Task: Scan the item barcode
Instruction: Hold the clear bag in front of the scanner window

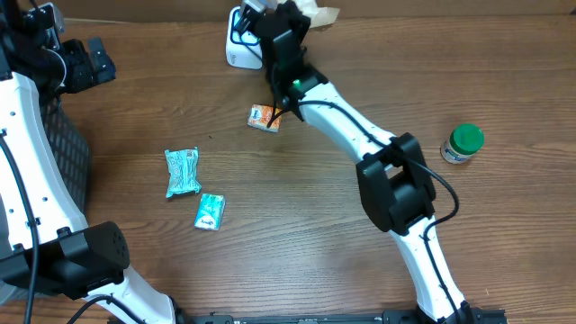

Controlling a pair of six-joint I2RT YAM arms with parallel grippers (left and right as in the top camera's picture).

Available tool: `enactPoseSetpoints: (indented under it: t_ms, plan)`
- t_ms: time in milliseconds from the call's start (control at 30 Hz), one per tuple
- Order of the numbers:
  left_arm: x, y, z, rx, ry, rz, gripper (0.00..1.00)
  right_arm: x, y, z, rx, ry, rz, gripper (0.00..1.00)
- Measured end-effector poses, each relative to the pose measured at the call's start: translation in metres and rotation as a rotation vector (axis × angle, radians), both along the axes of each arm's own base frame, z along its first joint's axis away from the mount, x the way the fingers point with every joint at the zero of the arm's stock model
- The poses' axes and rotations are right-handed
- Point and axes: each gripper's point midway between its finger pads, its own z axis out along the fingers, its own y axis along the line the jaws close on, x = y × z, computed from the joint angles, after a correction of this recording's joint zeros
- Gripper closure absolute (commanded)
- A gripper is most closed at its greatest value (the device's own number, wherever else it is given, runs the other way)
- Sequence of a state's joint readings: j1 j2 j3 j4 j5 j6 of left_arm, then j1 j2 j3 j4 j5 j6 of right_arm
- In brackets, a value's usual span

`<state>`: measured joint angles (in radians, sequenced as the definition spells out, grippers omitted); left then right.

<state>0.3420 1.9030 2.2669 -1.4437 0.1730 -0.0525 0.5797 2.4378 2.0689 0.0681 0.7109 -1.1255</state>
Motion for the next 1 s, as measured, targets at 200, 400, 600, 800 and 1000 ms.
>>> enactPoseSetpoints:
  t_ms: [200,400,600,800,1000]
  plan:
    - [0.000,0.000,0.000,0.000,0.000,0.000,0.00,-0.006,0.028,-0.029,-0.049,0.016,0.048,0.96]
    - [0.000,0.000,0.000,0.000,0.000,0.000,0.00,-0.009,0.035,-0.027,-0.053,0.006,0.061,0.96]
    - [0.000,0.000,0.000,0.000,0.000,0.000,0.00,-0.006,0.036,-0.017,-0.021,-0.040,0.057,0.96]
    - [0.000,0.000,0.000,0.000,0.000,0.000,0.00,-0.006,0.036,-0.013,-0.005,-0.057,0.053,0.96]
    - [0.000,0.000,0.000,0.000,0.000,0.000,0.00,-0.009,0.032,-0.028,0.092,-0.004,0.013,0.96]
